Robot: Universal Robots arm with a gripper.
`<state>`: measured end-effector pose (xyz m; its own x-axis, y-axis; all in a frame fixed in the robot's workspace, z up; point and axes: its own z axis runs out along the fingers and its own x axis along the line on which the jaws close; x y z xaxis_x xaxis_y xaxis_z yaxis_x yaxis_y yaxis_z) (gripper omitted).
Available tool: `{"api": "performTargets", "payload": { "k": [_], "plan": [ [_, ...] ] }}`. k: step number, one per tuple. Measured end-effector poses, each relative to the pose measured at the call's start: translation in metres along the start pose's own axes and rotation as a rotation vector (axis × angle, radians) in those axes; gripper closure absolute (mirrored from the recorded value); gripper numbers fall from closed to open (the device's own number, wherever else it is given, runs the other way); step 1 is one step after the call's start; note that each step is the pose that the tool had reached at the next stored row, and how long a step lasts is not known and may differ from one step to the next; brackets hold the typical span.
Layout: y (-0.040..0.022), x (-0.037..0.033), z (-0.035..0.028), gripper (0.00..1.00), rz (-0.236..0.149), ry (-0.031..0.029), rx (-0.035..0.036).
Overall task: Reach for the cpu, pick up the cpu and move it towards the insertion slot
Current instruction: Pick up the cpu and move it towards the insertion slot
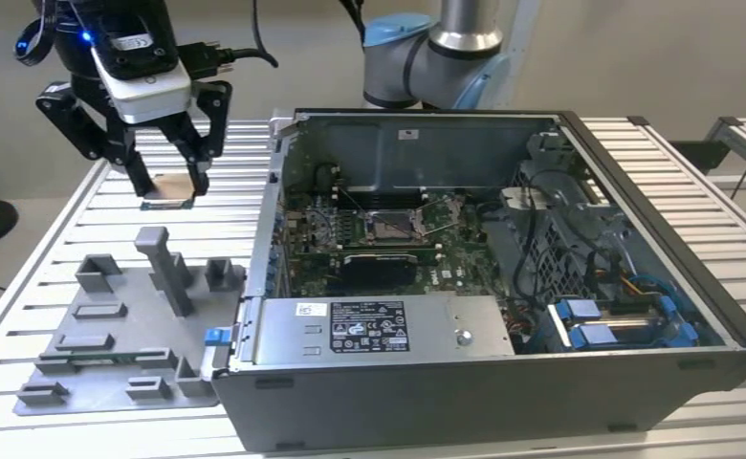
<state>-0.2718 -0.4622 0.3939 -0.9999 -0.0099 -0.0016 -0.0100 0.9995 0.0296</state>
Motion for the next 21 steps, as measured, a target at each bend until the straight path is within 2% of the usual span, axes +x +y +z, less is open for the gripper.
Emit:
{"api": "performTargets", "payload": {
  "k": [10, 21],
  "plan": [
    [-0.0002, -0.0172, 0.0000, 1.00, 0.000, 0.0000, 0.0000],
    [-0.0004, -0.0408, 0.0001, 1.00, 0.000, 0.0000, 0.0000]
  ]
}}
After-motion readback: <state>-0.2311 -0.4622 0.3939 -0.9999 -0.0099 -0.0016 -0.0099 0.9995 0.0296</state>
